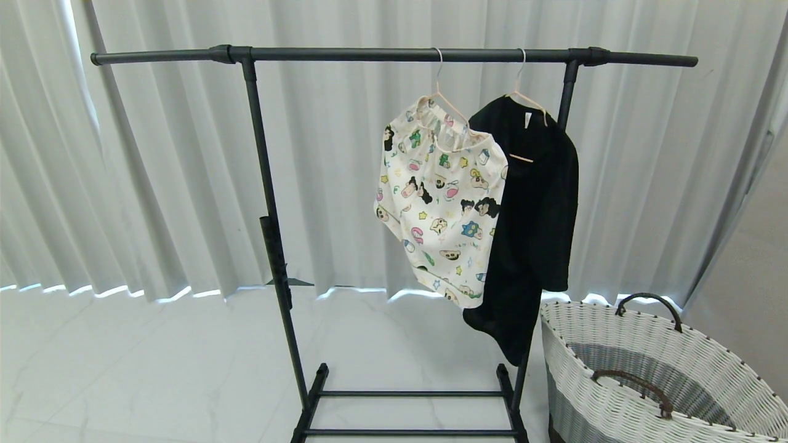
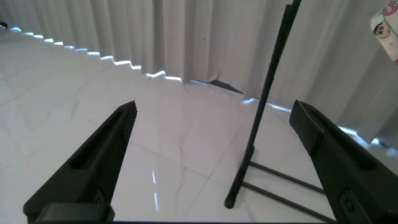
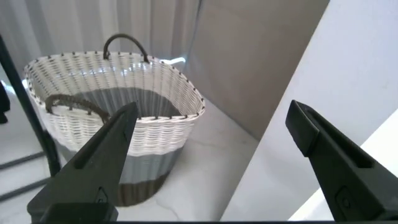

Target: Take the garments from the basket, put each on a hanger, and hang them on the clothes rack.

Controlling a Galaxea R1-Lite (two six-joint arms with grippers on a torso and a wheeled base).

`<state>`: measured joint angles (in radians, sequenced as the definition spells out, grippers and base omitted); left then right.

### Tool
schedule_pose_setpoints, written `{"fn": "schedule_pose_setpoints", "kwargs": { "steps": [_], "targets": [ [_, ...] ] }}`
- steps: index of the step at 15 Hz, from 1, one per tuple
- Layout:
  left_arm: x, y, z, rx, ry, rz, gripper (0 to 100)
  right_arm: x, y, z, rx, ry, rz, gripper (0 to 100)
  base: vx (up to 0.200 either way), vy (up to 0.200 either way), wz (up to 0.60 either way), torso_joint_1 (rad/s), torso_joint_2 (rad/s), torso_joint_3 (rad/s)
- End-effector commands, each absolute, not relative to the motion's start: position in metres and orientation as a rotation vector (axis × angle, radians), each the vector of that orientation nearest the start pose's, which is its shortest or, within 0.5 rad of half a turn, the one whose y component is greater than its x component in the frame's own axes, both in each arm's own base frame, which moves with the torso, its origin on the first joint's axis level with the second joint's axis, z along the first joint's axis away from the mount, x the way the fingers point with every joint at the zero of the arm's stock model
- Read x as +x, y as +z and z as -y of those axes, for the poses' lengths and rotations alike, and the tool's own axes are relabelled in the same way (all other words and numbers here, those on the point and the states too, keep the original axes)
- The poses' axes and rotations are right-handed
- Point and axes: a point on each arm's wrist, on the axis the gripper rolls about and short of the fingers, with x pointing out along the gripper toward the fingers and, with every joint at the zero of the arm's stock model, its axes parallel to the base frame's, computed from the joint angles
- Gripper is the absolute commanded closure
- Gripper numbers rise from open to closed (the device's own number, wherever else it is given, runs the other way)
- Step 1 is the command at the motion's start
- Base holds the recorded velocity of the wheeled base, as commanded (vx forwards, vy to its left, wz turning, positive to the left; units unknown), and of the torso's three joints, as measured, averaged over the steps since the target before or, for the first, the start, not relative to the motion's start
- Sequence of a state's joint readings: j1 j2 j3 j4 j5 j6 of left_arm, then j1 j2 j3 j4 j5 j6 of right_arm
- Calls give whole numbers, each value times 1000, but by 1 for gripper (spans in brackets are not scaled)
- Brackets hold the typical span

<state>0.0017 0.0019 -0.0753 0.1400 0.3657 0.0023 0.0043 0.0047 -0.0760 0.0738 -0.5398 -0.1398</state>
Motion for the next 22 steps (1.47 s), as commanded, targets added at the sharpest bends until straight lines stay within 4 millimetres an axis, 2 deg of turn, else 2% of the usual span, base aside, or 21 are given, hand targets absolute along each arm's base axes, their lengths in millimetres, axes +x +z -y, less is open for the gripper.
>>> {"fn": "schedule_pose_setpoints", "kwargs": {
  "steps": [1, 2, 4, 5, 8, 9, 10, 12, 14, 15, 17, 20, 22],
  "targets": [
    [-31, 82, -8, 13, 359, -64, 0, -29, 83, 11, -135, -515, -36, 0, 0, 0, 0, 0, 0, 0],
    [-30, 82, -6, 6, 264, -59, 0, -24, 84, 6, -78, -255, 71, 0, 0, 0, 0, 0, 0, 0],
    [-29, 82, -4, 1, 180, -50, 0, -23, 80, 1, 21, -29, 46, 0, 0, 0, 0, 0, 0, 0],
    [-28, 82, -3, -25, 136, -41, 0, -23, 76, 0, 43, 17, -6, 0, 0, 0, 0, 0, 0, 0],
    [-28, 82, -2, -177, 101, -28, 0, -23, 76, 0, 38, 12, 1, 0, 0, 0, 0, 0, 0, 0],
    [-27, 81, -4, -144, 156, -24, 0, -23, 76, 0, 26, 2, -2, 0, 0, 0, 0, 0, 0, 0],
    [-25, 79, -6, -75, 281, 11, 0, -23, 76, 1, 9, -41, -4, 0, 0, 0, 0, 0, 0, 0],
    [-25, 78, -7, -61, 329, 22, 0, -23, 76, 1, 15, -37, -4, 0, 0, 0, 0, 0, 0, 0],
    [-24, 78, -6, 69, 252, 2, 0, -23, 76, 1, 20, -37, -4, 0, 0, 0, 0, 0, 0, 0],
    [-23, 78, -3, 108, 136, 8, 0, -23, 76, 1, 20, -37, -4, 0, 0, 0, 0, 0, 0, 0],
    [-23, 77, 0, 71, 0, 11, 0, -23, 76, 1, 20, -37, -4, 0, 0, 0, 0, 0, 0, 0],
    [-23, 76, 0, 98, -18, 2, 0, -23, 76, 1, 21, -37, -4, 0, 0, 0, 0, 0, 0, 0],
    [-23, 75, 0, 44, -14, 0, 0, -23, 76, 1, 20, -37, -4, 0, 0, 0, 0, 0, 0, 0]
  ]
}}
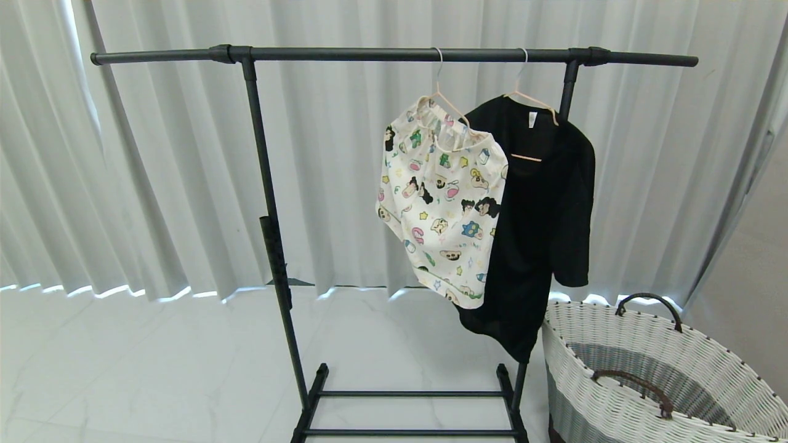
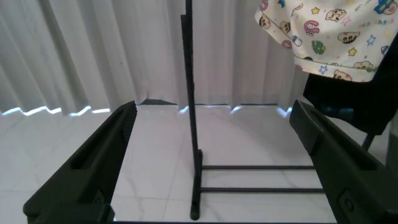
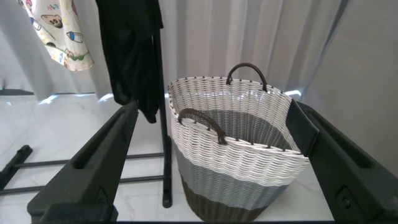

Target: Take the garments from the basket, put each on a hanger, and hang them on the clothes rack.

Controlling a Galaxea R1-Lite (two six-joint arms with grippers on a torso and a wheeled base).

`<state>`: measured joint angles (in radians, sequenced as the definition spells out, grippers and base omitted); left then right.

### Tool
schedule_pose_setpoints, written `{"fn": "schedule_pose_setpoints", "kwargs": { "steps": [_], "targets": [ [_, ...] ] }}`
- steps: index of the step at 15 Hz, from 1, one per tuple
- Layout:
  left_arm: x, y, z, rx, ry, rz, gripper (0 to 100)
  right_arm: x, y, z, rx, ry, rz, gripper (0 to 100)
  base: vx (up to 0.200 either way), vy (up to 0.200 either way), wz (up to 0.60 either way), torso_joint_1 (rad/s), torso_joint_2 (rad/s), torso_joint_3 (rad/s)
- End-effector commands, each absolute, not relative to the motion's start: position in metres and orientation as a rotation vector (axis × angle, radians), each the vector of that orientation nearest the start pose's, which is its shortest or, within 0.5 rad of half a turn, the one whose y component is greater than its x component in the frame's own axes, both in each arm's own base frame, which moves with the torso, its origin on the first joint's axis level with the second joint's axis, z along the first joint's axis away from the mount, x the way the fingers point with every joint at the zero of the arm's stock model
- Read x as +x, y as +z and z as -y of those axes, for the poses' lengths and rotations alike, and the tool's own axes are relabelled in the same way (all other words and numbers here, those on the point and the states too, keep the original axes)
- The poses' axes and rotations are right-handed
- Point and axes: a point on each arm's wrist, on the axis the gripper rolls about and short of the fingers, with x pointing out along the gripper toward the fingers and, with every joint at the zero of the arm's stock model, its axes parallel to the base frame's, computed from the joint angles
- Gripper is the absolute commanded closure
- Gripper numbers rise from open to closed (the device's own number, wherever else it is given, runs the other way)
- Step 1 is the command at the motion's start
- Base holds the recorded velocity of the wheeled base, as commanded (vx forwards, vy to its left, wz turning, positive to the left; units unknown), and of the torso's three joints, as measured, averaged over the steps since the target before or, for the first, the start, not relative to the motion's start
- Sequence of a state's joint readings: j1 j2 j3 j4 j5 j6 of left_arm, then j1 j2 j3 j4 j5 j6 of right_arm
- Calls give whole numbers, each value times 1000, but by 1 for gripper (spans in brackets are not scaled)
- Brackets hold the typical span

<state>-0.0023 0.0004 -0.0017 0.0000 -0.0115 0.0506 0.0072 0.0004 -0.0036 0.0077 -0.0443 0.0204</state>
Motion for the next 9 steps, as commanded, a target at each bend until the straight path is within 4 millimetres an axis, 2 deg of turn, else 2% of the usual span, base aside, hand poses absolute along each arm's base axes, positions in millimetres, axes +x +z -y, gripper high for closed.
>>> {"fn": "schedule_pose_setpoints", "kwargs": {
  "steps": [1, 9],
  "targets": [
    [-23, 76, 0, 21, -9, 2, 0, -23, 76, 1, 20, -37, -3, 0, 0, 0, 0, 0, 0, 0],
    [-23, 76, 0, 2, -6, 2, 0, -23, 76, 1, 20, -35, -4, 0, 0, 0, 0, 0, 0, 0]
  ]
}}
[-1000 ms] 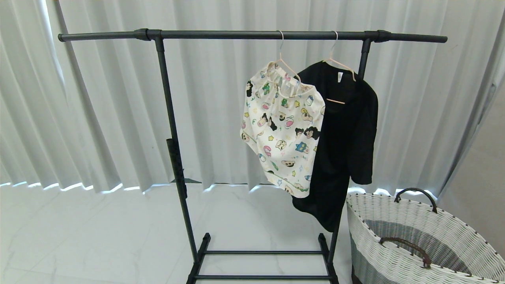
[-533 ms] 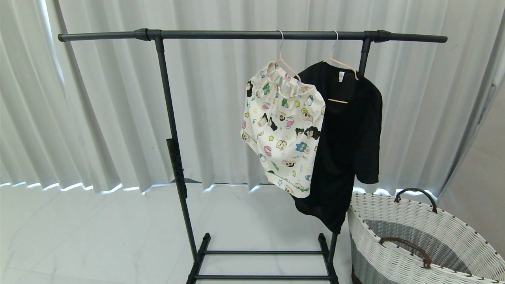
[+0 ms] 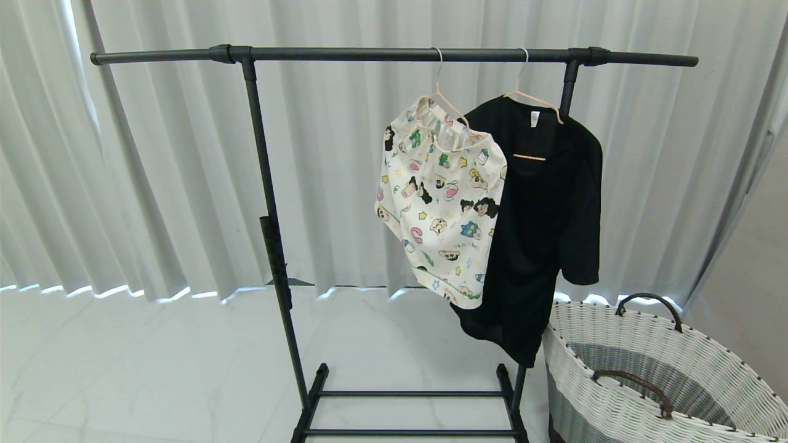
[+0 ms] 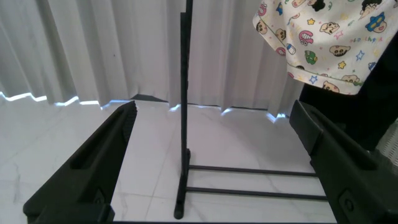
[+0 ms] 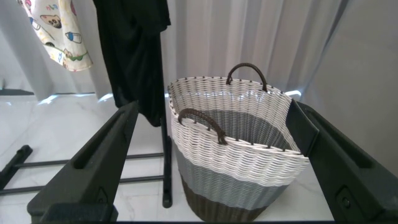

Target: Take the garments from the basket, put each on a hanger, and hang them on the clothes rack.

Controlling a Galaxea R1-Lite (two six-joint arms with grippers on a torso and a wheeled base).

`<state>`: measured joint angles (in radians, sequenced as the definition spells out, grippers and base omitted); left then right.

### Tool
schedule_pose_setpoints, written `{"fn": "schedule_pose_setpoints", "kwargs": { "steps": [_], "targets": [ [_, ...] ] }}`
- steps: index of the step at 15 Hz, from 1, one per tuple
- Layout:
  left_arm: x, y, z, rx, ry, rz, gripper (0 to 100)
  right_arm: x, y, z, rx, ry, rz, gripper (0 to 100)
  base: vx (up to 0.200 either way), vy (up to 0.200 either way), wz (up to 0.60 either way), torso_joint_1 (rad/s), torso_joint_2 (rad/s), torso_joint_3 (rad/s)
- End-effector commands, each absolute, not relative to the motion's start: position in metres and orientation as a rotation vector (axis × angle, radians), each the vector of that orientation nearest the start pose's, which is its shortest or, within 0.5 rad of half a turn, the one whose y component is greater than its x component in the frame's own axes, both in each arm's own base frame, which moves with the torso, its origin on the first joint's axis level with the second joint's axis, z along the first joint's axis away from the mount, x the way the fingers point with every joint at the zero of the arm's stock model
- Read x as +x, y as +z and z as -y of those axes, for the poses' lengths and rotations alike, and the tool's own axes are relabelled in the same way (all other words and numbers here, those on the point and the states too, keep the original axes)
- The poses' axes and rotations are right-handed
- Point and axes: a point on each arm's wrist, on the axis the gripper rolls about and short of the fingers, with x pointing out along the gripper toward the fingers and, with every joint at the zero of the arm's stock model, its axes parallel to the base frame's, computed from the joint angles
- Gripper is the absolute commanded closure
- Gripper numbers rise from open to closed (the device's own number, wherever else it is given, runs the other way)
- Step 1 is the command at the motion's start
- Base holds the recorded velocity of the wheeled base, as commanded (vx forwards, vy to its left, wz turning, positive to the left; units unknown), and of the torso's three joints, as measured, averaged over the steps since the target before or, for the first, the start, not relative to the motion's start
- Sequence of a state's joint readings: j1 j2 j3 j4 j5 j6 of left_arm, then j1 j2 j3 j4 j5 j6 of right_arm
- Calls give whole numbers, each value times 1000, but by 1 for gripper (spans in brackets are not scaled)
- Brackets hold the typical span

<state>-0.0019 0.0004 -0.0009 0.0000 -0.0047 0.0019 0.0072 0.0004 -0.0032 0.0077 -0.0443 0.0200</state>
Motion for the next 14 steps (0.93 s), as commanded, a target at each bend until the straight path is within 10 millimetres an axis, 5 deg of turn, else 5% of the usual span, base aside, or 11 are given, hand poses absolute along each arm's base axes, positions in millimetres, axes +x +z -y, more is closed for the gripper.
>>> {"fn": "schedule_pose_setpoints", "kwargs": {
  "steps": [1, 14],
  "targets": [
    [-23, 75, 0, 3, -6, 0, 0, -23, 76, 1, 20, -37, -4, 0, 0, 0, 0, 0, 0, 0],
    [-23, 75, 0, 3, -5, 0, 0, -23, 76, 1, 20, -35, -4, 0, 0, 0, 0, 0, 0, 0]
  ]
}}
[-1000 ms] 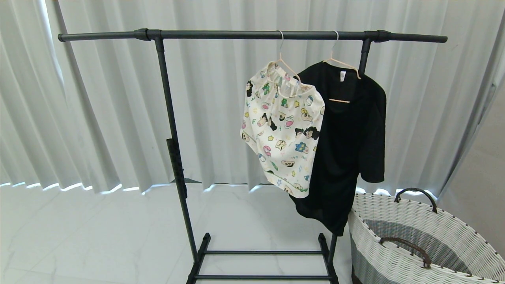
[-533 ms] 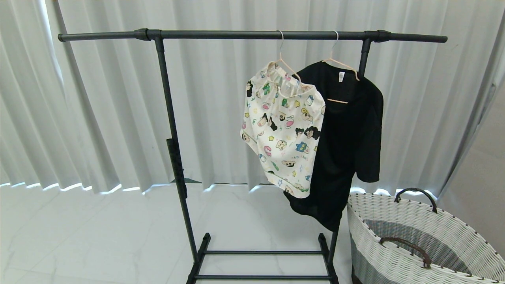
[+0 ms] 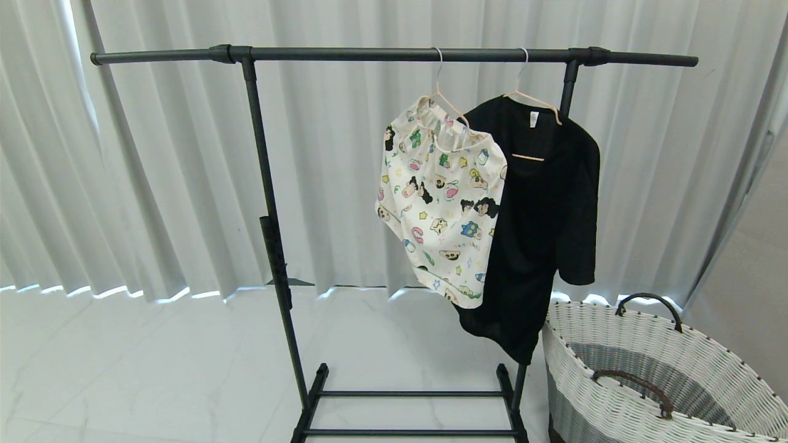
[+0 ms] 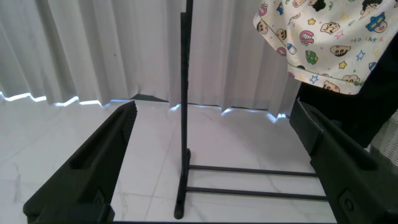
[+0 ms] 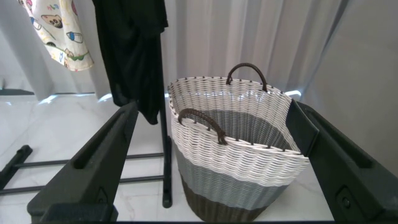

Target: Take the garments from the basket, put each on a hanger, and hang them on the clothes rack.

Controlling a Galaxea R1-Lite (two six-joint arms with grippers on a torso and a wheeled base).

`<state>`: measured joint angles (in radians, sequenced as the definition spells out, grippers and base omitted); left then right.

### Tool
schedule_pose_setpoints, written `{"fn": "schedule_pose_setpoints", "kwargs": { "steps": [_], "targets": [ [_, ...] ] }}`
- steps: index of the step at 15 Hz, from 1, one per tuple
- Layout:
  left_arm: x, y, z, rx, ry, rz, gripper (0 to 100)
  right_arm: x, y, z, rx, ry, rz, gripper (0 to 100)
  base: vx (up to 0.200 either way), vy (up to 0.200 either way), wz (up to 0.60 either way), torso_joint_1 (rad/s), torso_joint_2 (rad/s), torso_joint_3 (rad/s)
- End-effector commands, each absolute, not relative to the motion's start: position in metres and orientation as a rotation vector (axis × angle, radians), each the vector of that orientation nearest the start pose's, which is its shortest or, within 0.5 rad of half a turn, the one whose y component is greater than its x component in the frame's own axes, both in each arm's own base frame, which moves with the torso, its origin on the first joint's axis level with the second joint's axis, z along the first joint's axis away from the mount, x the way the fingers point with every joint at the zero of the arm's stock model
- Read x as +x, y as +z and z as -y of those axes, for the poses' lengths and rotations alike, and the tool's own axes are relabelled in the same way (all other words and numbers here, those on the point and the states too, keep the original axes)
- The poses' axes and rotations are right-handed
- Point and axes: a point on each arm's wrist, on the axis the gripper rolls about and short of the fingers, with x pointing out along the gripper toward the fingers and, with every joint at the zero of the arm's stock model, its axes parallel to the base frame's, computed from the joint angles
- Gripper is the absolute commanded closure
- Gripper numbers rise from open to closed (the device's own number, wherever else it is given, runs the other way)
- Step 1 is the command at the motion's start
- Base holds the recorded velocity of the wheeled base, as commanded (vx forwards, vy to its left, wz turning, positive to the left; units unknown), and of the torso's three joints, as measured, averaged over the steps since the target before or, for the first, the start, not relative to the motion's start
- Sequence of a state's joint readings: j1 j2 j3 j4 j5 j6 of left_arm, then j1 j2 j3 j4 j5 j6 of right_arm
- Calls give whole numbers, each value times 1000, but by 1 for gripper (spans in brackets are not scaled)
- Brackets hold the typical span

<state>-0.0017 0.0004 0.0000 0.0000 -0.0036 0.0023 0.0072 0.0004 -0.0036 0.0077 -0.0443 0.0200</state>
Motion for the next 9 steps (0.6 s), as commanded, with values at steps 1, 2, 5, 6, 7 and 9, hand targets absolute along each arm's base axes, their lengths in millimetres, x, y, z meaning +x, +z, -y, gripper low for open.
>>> {"fn": "schedule_pose_setpoints", "kwargs": {
  "steps": [1, 2, 5, 6, 7, 9],
  "targets": [
    [-23, 75, 0, 3, -6, 0, 0, -23, 76, 1, 20, -37, -3, 0, 0, 0, 0, 0, 0, 0],
    [-23, 75, 0, 2, -6, 0, 0, -23, 76, 1, 20, -37, -4, 0, 0, 0, 0, 0, 0, 0],
    [-23, 75, 0, 2, -6, 0, 0, -23, 76, 1, 20, -37, -4, 0, 0, 0, 0, 0, 0, 0],
    [-23, 75, 0, 2, -6, 0, 0, -23, 76, 1, 20, -37, -4, 0, 0, 0, 0, 0, 0, 0],
    [-23, 75, 0, 2, -5, 0, 0, -23, 76, 1, 20, -37, -4, 0, 0, 0, 0, 0, 0, 0],
    [-23, 75, 0, 2, -6, 0, 0, -23, 76, 1, 20, -37, -3, 0, 0, 0, 0, 0, 0, 0]
  ]
}}
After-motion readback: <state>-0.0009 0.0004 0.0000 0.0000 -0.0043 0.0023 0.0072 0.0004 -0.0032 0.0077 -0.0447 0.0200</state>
